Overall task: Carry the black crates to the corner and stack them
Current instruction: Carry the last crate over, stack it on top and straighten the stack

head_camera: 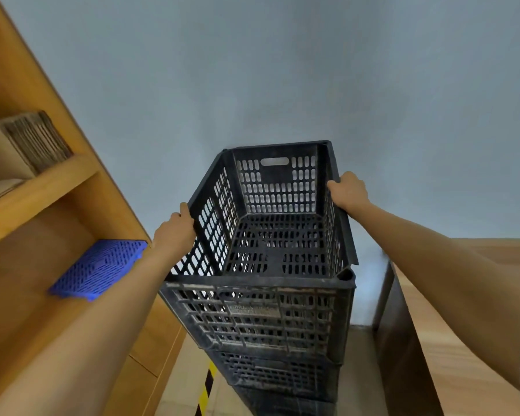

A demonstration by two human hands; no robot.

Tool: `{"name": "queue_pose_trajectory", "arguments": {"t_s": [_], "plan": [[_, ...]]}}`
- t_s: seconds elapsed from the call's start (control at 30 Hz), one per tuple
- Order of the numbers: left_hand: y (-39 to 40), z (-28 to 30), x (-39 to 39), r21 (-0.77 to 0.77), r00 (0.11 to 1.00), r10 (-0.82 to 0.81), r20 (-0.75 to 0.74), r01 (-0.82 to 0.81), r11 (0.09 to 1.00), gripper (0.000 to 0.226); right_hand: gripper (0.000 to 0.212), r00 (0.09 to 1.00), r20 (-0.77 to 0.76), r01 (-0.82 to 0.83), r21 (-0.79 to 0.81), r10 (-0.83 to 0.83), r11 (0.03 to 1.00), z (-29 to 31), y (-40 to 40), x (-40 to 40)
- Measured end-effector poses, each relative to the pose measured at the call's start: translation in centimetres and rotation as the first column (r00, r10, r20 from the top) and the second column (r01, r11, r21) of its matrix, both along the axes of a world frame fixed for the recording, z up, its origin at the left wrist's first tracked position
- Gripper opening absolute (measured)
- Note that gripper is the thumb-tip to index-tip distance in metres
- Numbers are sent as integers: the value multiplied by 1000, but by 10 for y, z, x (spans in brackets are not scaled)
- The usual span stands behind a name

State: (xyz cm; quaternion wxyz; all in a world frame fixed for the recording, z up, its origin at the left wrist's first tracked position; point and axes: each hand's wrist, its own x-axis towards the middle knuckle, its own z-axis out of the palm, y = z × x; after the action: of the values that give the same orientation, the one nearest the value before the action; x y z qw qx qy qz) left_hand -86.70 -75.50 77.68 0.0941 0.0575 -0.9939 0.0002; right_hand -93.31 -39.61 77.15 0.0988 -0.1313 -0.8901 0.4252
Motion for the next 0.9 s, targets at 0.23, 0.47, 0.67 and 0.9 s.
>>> {"name": "queue_pose_trajectory", "arguments": {"t_s": [0.23, 0.47, 0.67, 0.9], "plan": [[-1, -2, -5, -46, 1000, -8, 6, 8, 999, 43, 20, 1000, -23, 15, -102, -17, 995, -8, -1, -3], [-7, -7, -13, -12, 999, -32, 5, 32, 999, 35, 25, 999, -20, 33, -162, -36, 986, -12, -5, 7], [-7, -5, -12, 60, 999, -31, 12, 30, 998, 39, 31, 997, 12, 79, -78, -78, 994, -8, -7, 8], [-5, 3, 5, 304, 993, -91, -77, 110, 946, 55, 38, 994, 71, 81, -46, -78, 996, 1, -13, 19]]}}
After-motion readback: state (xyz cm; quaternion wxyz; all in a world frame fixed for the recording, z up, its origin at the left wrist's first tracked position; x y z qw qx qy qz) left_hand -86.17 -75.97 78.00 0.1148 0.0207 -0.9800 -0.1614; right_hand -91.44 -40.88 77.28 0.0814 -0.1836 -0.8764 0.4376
